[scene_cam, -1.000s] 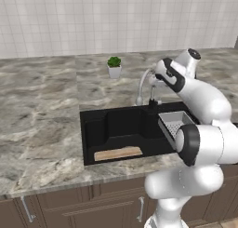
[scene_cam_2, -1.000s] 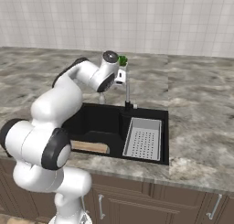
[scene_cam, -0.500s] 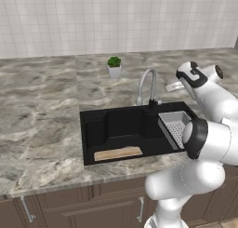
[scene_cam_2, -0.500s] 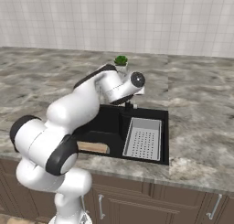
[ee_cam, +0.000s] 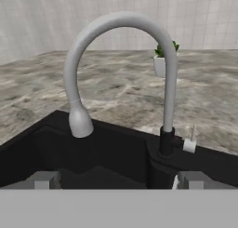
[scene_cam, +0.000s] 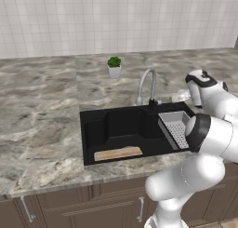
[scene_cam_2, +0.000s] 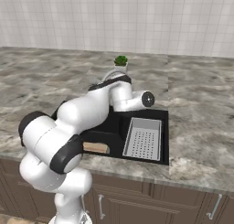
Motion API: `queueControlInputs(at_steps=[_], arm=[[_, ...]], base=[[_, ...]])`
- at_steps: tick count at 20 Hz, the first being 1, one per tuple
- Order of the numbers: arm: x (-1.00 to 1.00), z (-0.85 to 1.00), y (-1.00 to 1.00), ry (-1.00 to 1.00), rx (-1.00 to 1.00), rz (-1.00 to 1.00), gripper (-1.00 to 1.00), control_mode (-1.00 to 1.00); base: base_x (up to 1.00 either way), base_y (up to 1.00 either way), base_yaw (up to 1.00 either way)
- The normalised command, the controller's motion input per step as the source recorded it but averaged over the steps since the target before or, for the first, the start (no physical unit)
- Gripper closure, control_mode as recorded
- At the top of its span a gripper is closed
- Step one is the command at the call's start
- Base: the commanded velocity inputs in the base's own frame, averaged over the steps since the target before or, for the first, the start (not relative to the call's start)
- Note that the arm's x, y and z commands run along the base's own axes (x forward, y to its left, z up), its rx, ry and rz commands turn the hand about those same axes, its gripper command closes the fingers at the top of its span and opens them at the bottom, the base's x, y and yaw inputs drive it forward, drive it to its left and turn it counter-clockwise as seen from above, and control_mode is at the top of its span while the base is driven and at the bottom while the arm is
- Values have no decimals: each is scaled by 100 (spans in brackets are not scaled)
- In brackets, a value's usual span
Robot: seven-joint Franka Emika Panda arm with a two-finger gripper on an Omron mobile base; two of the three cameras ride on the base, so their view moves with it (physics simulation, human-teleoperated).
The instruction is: Turn on the sink faucet with hot water and rinse the cutting board for ten seconds, then turn off the faucet. Push the cutting board to reach the water if necessary.
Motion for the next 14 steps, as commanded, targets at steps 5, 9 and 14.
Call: queueControlInputs(at_steps=[5,9,14], arm=[[0,-30,-5,-2,5,1,-100,-100],[0,-30,-2,0,5,0,-100,-100],[0,-26,0,0,3,0,-100,-100]], base=[[0,0,0],[0,0,0],[0,0,0]])
